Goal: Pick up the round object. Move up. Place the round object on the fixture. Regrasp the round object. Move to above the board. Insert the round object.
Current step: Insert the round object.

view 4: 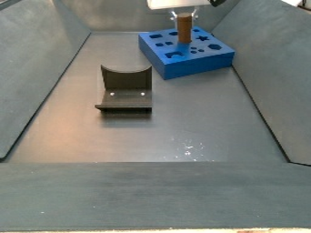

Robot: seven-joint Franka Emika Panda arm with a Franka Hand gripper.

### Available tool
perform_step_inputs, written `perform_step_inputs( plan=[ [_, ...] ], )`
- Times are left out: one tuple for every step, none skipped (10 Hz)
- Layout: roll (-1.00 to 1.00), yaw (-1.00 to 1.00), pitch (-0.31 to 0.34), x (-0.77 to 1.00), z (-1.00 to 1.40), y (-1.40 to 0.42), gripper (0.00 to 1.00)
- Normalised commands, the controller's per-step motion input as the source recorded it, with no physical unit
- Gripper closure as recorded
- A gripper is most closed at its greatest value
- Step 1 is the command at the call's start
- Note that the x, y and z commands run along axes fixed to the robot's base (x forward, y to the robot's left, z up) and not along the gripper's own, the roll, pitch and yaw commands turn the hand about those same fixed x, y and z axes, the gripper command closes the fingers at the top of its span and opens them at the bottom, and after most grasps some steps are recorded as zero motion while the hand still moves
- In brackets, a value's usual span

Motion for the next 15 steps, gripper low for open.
perform_step_inputs(
  plan=[
    [-0.13, 0.11, -0.640, -0.52, -0.51, -0.08, 1.00],
    [-0.26, 0.22, -0.751, -0.62, -0.34, -0.08, 1.00],
    [-0.25, 0.23, -0.754, -0.61, -0.34, -0.07, 1.00],
    [-0.07, 0.11, -0.249, -0.24, -0.27, 0.00, 1.00],
    [0.00, 0.00, 0.000, 0.00, -0.03, 0.00, 1.00],
    [0.11, 0.00, -0.351, -0.27, -0.95, -0.11, 1.00],
    [0.09, 0.00, -0.231, -0.37, -1.00, -0.11, 1.00],
    [0.05, 0.00, -0.140, -0.43, -1.00, -0.11, 1.00],
    [0.03, 0.03, 0.000, -0.37, -1.00, -0.11, 1.00],
    [0.04, 0.03, 0.000, -0.24, -1.00, -0.10, 1.00],
    [0.00, 0.00, 0.000, 0.00, -1.00, 0.00, 1.00],
    [0.00, 0.00, 0.211, 0.12, 0.00, 0.00, 1.00],
    [0.00, 0.00, -0.020, 0.00, -0.01, 0.00, 1.00],
    [0.00, 0.00, -0.091, -0.06, -0.07, -0.01, 1.00],
    [0.27, 0.02, 0.000, 0.00, -0.08, -0.24, 1.00]
  ],
)
